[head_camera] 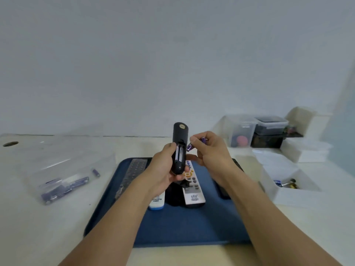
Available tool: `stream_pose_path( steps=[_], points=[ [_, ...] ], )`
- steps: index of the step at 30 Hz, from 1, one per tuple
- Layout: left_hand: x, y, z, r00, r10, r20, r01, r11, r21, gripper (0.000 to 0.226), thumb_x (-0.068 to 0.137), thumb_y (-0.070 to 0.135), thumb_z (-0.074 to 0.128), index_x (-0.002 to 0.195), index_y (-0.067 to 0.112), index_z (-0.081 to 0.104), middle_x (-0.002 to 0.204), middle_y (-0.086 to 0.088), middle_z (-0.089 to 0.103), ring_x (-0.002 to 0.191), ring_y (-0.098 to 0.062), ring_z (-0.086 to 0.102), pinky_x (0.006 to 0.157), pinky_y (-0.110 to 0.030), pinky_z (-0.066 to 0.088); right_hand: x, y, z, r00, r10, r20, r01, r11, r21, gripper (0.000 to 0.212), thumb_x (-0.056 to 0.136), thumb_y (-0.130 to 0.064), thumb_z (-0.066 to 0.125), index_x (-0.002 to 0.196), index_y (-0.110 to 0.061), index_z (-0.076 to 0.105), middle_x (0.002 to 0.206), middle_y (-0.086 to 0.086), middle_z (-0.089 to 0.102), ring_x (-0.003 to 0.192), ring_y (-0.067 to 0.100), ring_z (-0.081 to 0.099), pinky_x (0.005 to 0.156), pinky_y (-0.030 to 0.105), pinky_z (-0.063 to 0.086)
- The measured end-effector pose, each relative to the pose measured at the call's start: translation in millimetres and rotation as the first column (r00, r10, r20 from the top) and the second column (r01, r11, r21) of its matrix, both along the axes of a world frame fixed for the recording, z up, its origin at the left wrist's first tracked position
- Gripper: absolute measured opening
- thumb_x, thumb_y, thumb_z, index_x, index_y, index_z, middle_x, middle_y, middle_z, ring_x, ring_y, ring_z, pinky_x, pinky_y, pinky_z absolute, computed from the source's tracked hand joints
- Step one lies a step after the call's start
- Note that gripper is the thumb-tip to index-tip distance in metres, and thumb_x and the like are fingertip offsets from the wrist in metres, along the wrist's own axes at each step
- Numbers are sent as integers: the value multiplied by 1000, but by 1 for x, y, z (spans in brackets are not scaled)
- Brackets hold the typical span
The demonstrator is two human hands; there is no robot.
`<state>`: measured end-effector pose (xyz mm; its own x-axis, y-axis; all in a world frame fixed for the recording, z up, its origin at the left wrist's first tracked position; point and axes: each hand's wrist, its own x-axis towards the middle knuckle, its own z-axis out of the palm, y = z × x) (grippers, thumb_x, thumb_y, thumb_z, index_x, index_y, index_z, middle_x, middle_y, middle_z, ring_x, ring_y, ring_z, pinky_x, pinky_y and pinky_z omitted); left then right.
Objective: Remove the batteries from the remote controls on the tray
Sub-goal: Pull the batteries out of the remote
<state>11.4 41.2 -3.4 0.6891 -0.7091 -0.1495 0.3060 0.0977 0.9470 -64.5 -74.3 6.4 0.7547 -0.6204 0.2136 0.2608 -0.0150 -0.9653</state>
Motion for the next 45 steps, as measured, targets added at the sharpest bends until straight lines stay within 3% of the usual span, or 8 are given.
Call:
stream_pose_path(
  steps=[3,5,9,21,30,38,42,45],
  points=[
    [-7,-6,-4,997,-67,-39,65,996,-58,33,111,30,33,127,11,56,105,-19,58,61,-19,54,46,-27,39,1,-5,0,997,-79,-5,77,983,-168,17,92,-21,70,87,-9,59,79,21,60,60,22,60,76,63,58],
    [-10,-8,-7,993,-102,-64,95,991,-98,33,111,29,32,125,14,58,101,-14,63,64,-19,54,51,-28,41,3,-7,-3,987,-160,-7,150,935,-321,24,84,-35,72,81,-17,57,81,18,63,77,37,63,73,59,58],
    [-11,-14,-9,993,-104,-51,98,989,-110,36,111,29,31,129,10,57,96,-9,64,66,-18,54,53,-28,42,6,-9,-5,971,-237,17,219,864,-454,23,91,-26,70,81,-10,55,71,3,58,64,13,51,62,34,47],
    [-13,-21,-16,995,-35,-88,21,988,-156,46,110,38,31,128,12,64,121,-15,73,98,-24,67,67,-33,47,14,7,-24,935,-354,7,300,781,-548,31,93,-29,67,72,-14,51,59,-3,57,54,7,49,52,18,39],
    [-9,-17,-9,981,25,-190,-68,972,-225,42,110,34,36,125,5,64,87,-9,73,67,-18,69,53,-27,51,11,11,-21,921,-386,47,206,383,-901,37,98,-35,51,69,-13,55,61,-1,55,60,23,53,60,43,48],
    [-2,-16,-7,991,116,64,-105,982,-154,24,108,30,45,114,17,64,81,-6,68,60,-13,61,48,-25,41,6,10,-21,984,-174,-22,92,616,-783,17,94,-19,63,90,-26,77,65,-11,67,54,5,61,56,17,44],
    [5,-14,-9,978,169,124,-152,979,-132,26,105,34,50,111,13,64,83,-8,65,68,-17,60,53,-29,38,6,14,-21,993,-105,-45,33,642,-766,17,95,-18,62,95,-25,77,73,-7,72,63,13,67,67,39,57],
    [5,-15,-9,975,155,157,-134,981,-141,27,107,31,47,111,10,62,81,-9,61,57,-15,51,49,-27,34,3,18,-12,1000,-19,9,21,921,-390,26,96,-16,54,85,-16,77,64,0,66,55,19,60,50,37,54]
  ],
)
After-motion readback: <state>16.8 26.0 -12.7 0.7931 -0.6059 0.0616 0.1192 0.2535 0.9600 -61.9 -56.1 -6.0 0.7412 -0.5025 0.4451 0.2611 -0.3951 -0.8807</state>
